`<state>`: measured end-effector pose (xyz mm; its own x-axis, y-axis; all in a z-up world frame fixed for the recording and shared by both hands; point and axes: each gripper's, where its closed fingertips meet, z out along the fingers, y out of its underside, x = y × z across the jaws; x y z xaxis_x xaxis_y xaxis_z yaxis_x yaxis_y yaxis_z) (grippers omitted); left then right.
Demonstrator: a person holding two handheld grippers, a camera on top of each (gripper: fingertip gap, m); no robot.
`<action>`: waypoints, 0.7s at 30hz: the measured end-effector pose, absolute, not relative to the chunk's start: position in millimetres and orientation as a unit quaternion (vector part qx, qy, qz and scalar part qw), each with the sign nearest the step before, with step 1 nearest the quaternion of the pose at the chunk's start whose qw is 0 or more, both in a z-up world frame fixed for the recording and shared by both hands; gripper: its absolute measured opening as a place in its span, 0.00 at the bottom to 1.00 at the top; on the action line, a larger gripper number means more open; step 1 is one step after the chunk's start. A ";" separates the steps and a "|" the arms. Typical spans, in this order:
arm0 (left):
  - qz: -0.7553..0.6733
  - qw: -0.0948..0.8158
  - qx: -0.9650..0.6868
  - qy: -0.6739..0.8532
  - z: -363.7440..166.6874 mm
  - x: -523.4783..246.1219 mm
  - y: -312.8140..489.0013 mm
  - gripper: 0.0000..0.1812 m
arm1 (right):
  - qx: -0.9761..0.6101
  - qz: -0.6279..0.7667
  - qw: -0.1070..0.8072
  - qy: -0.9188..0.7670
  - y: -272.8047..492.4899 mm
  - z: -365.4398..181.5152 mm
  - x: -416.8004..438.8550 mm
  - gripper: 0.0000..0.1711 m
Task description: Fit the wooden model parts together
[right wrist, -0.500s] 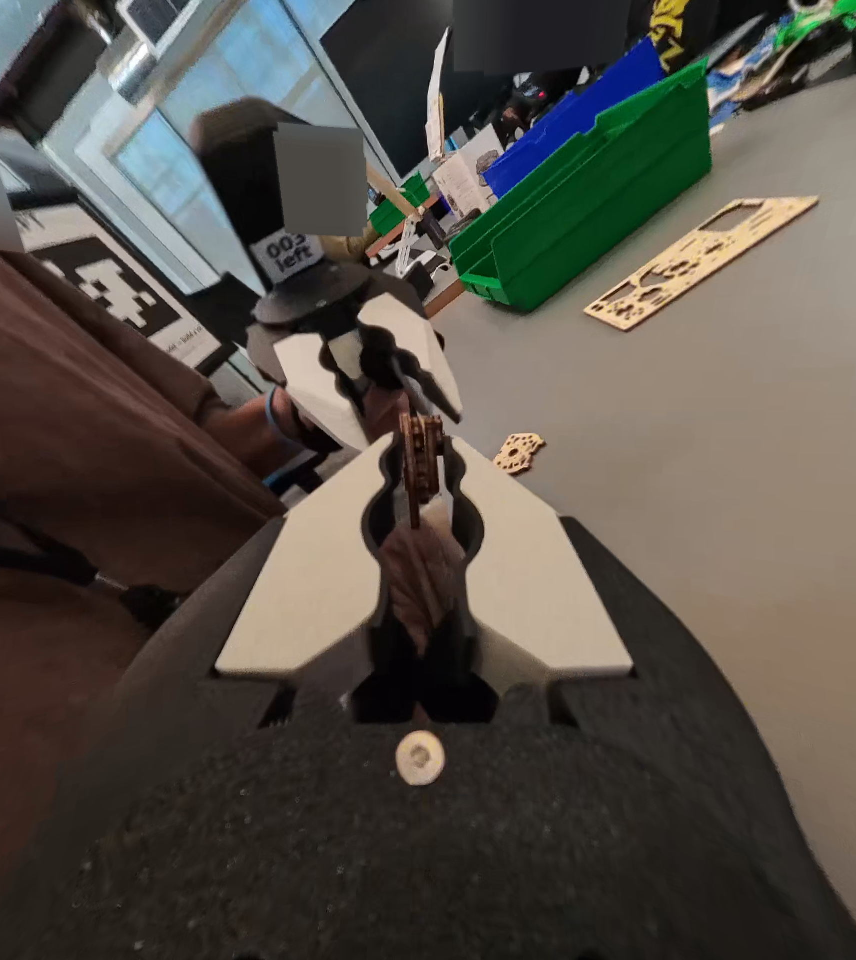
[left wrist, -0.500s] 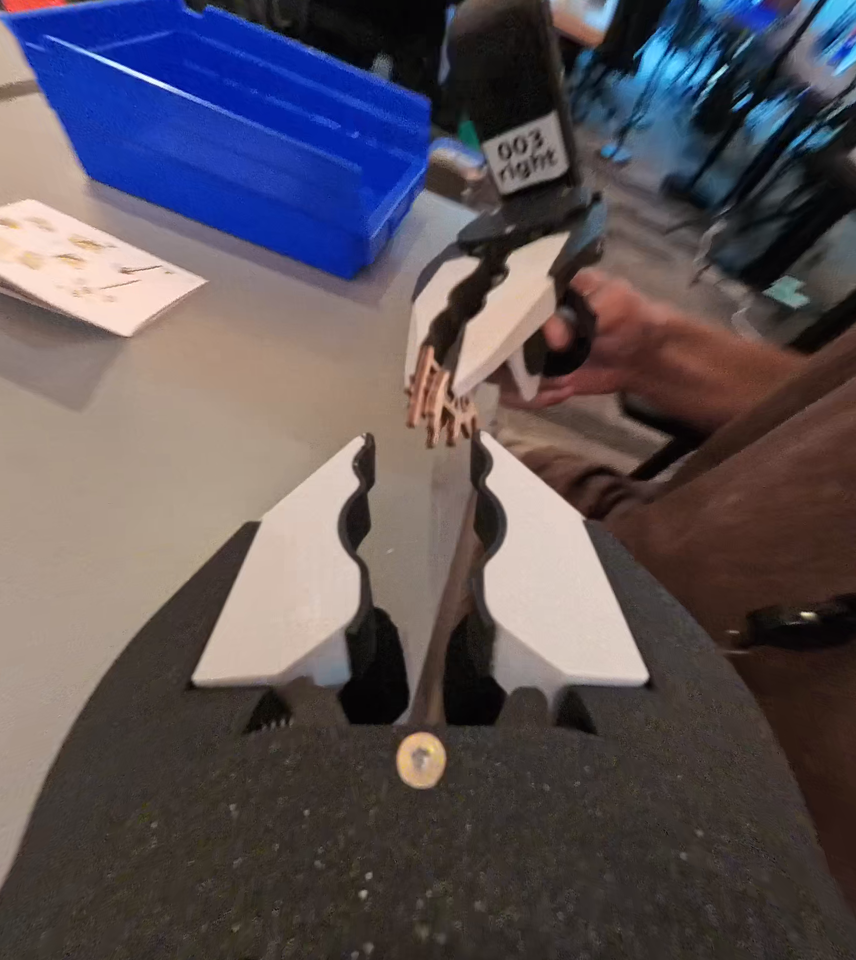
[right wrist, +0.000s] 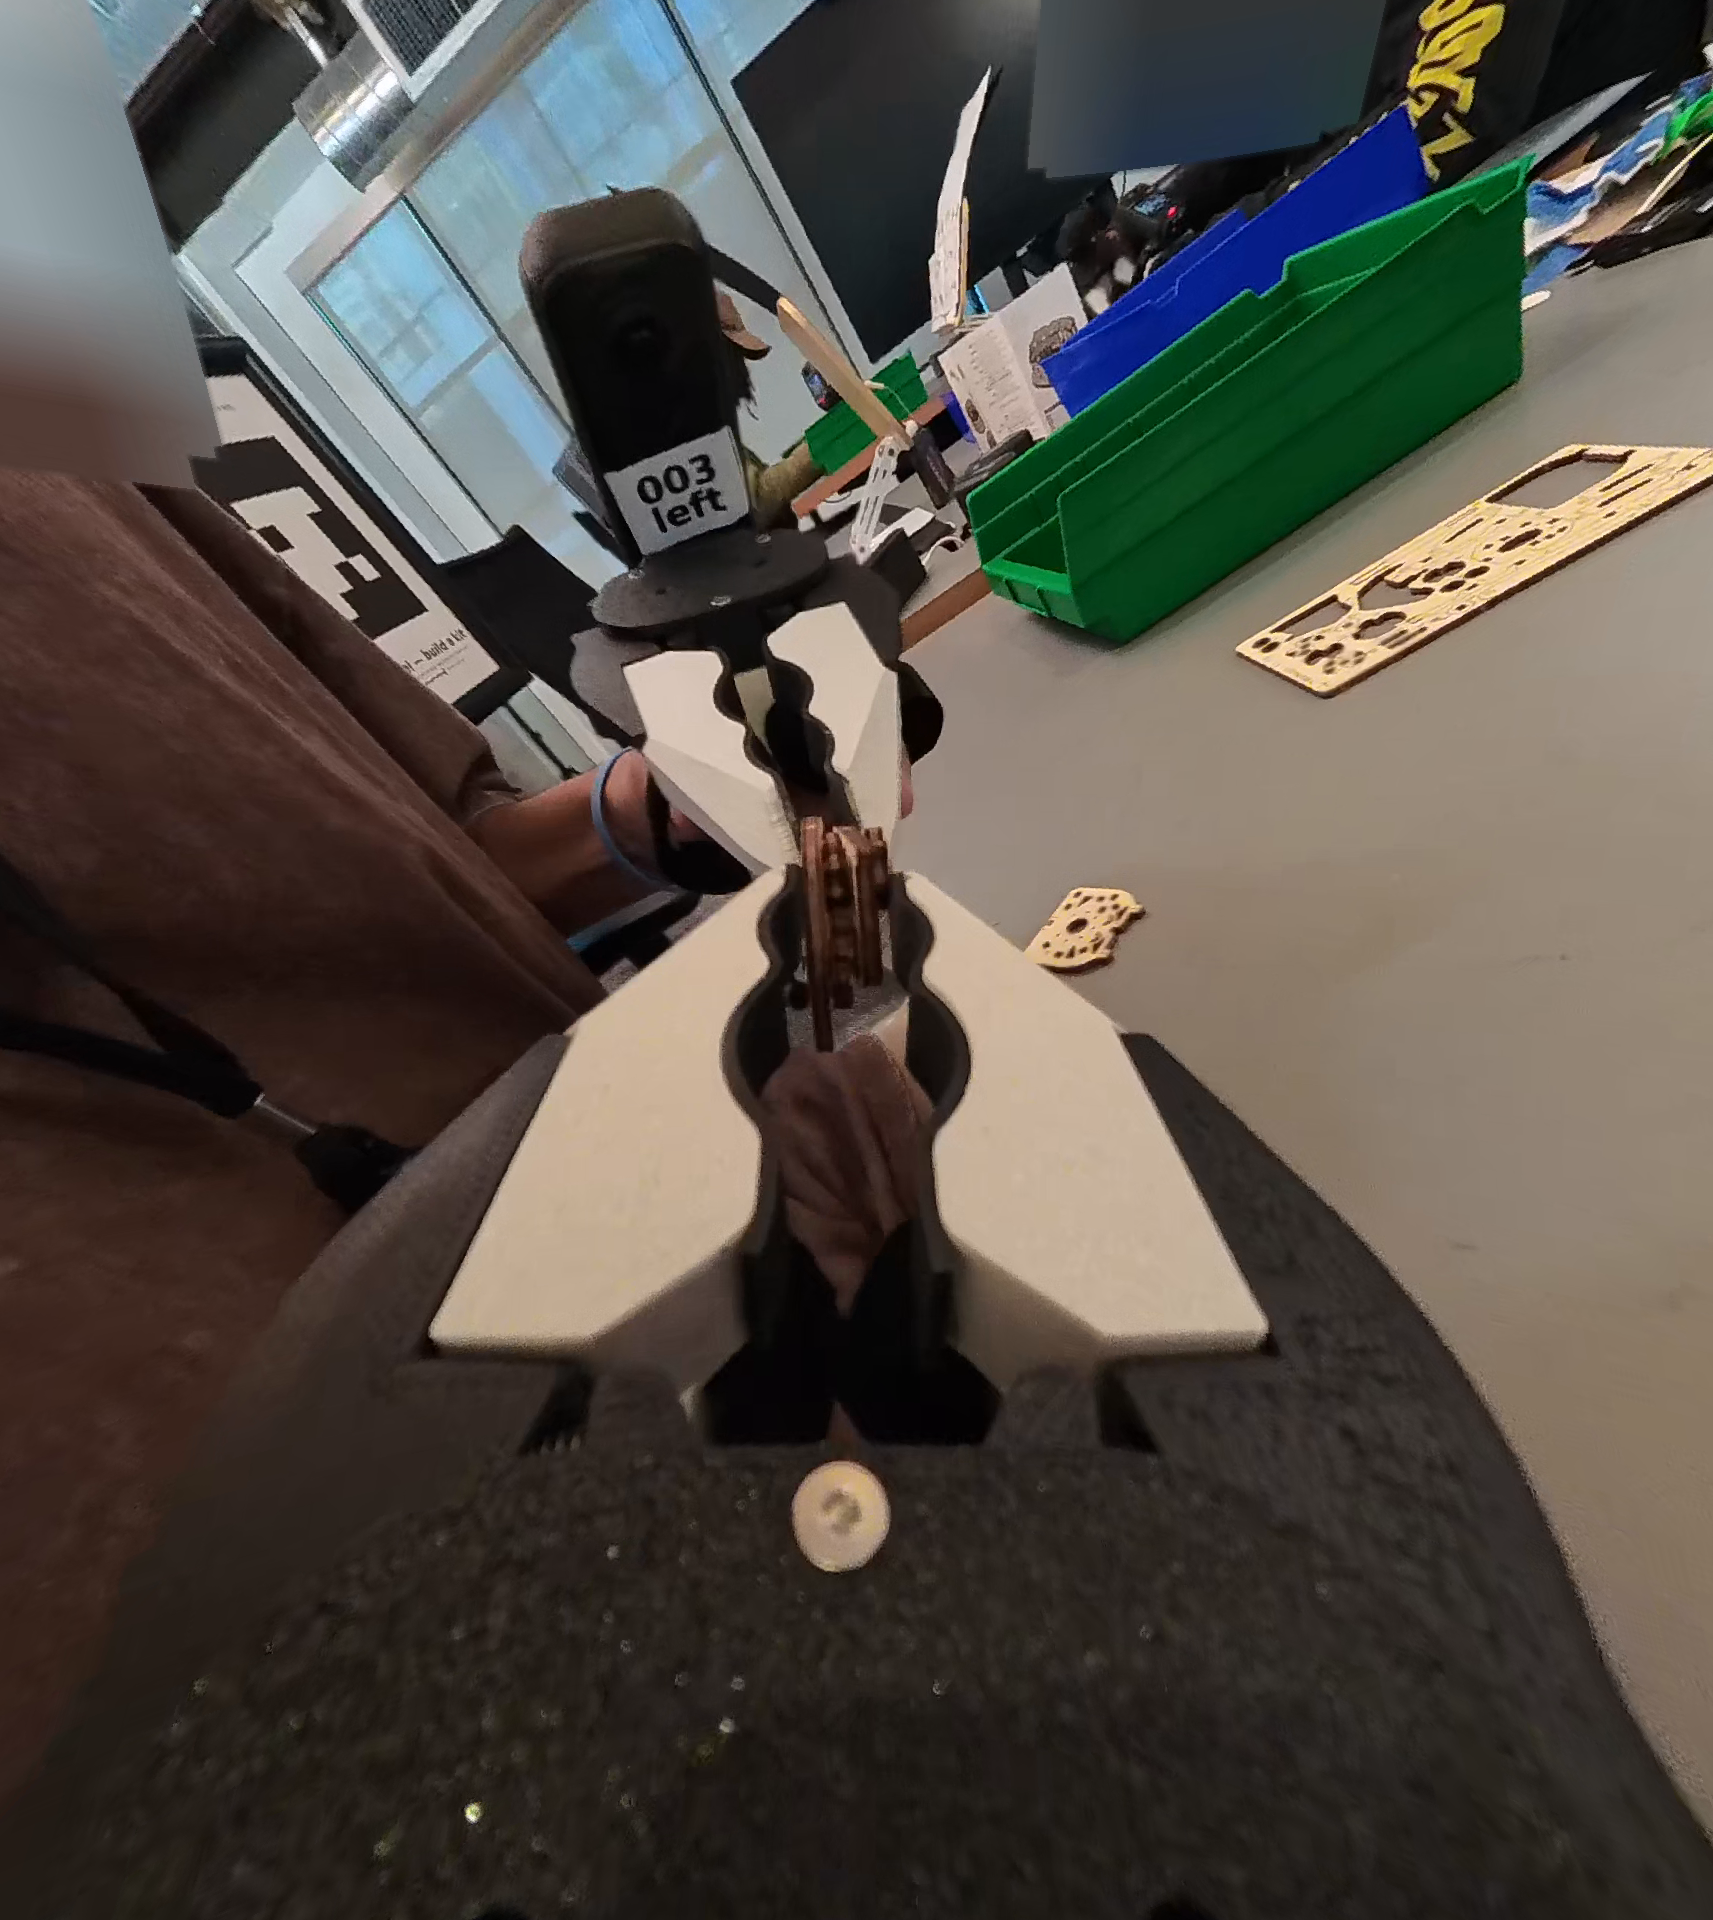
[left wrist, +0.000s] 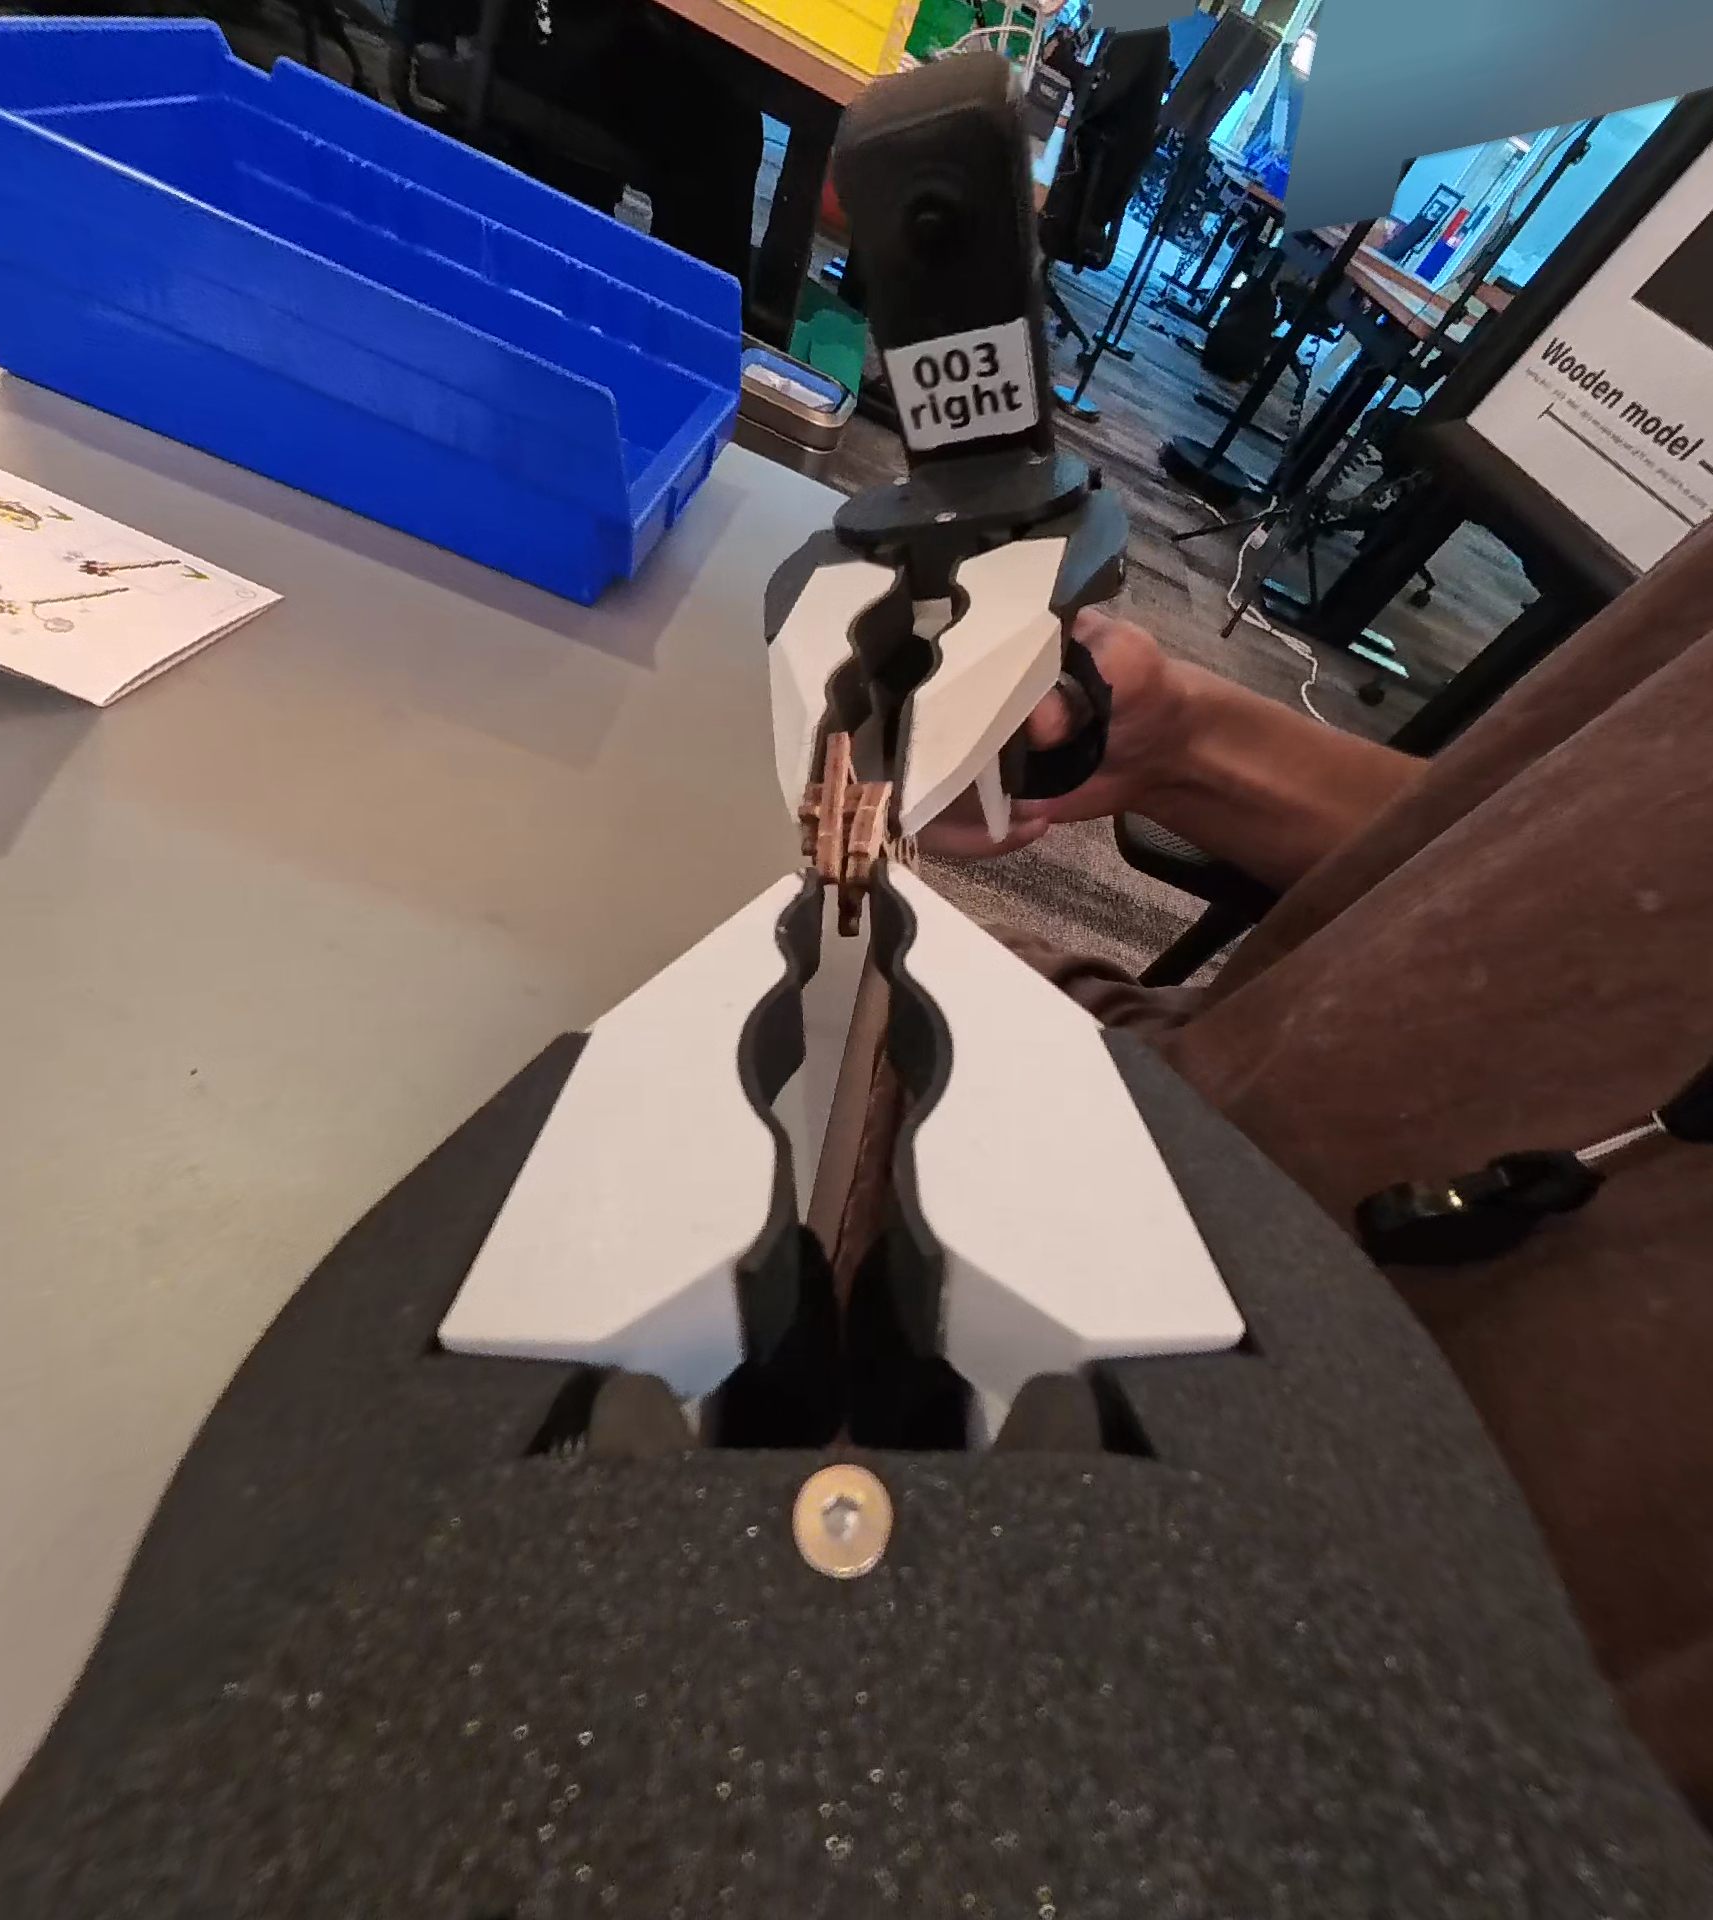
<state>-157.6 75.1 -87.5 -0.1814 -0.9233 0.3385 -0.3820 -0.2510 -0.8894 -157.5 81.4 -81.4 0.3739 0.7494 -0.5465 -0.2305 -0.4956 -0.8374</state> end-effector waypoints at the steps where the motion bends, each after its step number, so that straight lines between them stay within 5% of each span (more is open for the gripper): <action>1: -0.528 0.255 -0.587 0.558 -88.2 -157.9 75.3 0.04 | -0.686 0.532 0.461 -0.185 81.6 -82.2 -157.7 0.09; 11: -0.481 0.292 -0.598 0.571 -95.6 -155.1 84.1 0.05 | -0.703 0.523 0.453 -0.166 88.0 -90.4 -155.0 0.09; 17: -0.524 0.248 -0.605 0.545 -93.0 -156.8 81.5 0.14 | -0.710 0.488 0.466 -0.200 86.2 -92.9 -157.3 0.09; 21: -0.523 0.236 -0.596 0.562 -95.1 -157.8 76.5 0.08 | -0.712 0.473 0.469 -0.224 82.4 -93.3 -161.3 0.09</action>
<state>-157.8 76.5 -95.1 -0.1789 -0.9166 0.3575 -0.4220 -0.2568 -0.8695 -161.3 82.4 -93.3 0.4529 0.7621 -0.4627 -0.1247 -0.4598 -0.8792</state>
